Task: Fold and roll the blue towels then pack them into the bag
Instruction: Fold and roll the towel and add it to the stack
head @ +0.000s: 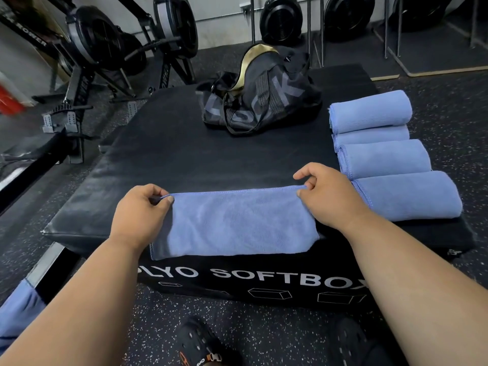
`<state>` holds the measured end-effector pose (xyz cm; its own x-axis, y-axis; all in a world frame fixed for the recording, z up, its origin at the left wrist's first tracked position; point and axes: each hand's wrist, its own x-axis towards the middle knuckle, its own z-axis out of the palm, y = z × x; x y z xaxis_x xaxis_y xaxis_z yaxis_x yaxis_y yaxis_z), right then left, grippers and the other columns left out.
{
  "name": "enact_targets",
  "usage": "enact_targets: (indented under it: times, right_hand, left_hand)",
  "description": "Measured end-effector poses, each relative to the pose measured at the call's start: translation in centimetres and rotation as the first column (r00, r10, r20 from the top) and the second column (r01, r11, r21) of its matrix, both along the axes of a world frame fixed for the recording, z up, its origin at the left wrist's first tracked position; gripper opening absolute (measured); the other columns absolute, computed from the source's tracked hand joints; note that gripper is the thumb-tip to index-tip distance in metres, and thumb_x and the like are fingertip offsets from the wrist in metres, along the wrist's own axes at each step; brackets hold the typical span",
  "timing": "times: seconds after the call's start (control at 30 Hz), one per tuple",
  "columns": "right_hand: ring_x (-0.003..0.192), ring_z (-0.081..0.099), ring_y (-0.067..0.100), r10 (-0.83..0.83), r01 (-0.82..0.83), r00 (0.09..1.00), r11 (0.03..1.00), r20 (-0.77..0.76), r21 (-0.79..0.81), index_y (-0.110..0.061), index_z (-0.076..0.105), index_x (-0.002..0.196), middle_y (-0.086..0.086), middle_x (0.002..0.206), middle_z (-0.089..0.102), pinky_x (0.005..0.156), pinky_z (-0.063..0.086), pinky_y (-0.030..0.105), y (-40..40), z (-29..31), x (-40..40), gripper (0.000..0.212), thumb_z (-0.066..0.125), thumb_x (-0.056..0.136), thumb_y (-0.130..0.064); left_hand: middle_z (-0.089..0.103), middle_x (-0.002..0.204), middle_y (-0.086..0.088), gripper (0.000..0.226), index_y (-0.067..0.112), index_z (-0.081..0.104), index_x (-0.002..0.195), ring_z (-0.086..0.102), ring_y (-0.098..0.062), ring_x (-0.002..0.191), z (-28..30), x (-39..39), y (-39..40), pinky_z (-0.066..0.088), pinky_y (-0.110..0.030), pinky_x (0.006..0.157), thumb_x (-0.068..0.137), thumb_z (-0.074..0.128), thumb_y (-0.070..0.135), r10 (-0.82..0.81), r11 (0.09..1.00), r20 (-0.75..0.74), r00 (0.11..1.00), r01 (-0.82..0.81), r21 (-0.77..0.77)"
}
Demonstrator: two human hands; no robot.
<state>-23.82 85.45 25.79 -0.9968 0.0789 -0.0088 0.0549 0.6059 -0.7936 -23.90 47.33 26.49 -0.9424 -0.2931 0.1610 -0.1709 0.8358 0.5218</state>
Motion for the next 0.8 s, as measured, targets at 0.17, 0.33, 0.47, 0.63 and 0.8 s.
enact_targets:
  times: [0.17,0.33,0.47,0.63,0.8]
  right_hand:
    - [0.069,0.053,0.004,0.025,-0.03,0.995,0.998,-0.1,-0.056,-0.038,0.067,0.103,-0.01,0.083,0.06,0.069,0.047,0.026,-0.4,-0.2,-0.2,0.029,0.066,0.092,-0.011]
    - [0.078,0.058,0.006,0.02,-0.022,0.996,1.0,-0.083,-0.021,-0.039,0.065,0.103,-0.011,0.086,0.061,0.073,0.044,0.027,-0.4,-1.0,-0.8,0.025,0.069,0.092,-0.017]
    - [0.085,0.057,0.007,0.028,-0.027,0.999,0.999,-0.034,0.039,-0.035,0.065,0.121,-0.013,0.094,0.06,0.077,0.042,0.027,-0.5,-1.0,-1.2,0.03,0.069,0.095,-0.021]
    - [0.099,0.062,0.017,0.014,-0.022,0.999,0.976,0.039,0.217,-0.027,0.072,0.116,-0.005,0.113,0.063,0.084,0.05,0.033,-0.6,-0.9,-1.6,0.021,0.068,0.096,-0.03]
    - [0.088,0.062,0.019,0.018,-0.042,0.996,0.958,0.088,0.284,-0.027,0.065,0.09,-0.004,0.108,0.056,0.075,0.049,0.035,-1.0,0.1,-1.4,0.008,0.065,0.098,-0.028]
  left_hand:
    - [0.07,0.09,0.012,0.013,0.029,0.07,0.084,0.065,-0.012,0.086,0.8,0.4,-0.2,0.046,-0.032,0.071,0.095,0.071,0.035,0.009,1.0,0.025,1.0,-0.008,-0.001]
    - [0.072,0.083,0.013,0.008,0.03,0.066,0.089,0.067,-0.013,0.084,0.6,-0.2,-1.4,0.046,-0.031,0.067,0.097,0.069,0.033,-0.017,1.0,0.142,0.99,0.019,-0.016]
    - [0.07,0.109,0.015,0.019,0.04,0.066,0.117,0.066,-0.014,0.105,0.3,-1.1,-2.3,0.048,-0.03,0.088,0.099,0.067,0.034,-0.111,0.994,0.249,0.962,0.109,0.019]
    - [0.057,0.116,0.009,0.02,0.044,0.068,0.117,0.062,-0.018,0.107,0.6,-1.9,-2.4,0.052,-0.038,0.094,0.098,0.063,0.04,-0.145,0.967,0.323,0.935,0.203,-0.153]
    - [0.062,0.113,0.0,0.008,0.04,0.06,0.09,0.061,-0.025,0.102,1.9,-2.9,-1.9,0.053,-0.04,0.09,0.097,0.064,0.04,-0.096,0.911,0.425,0.9,0.251,-0.326]
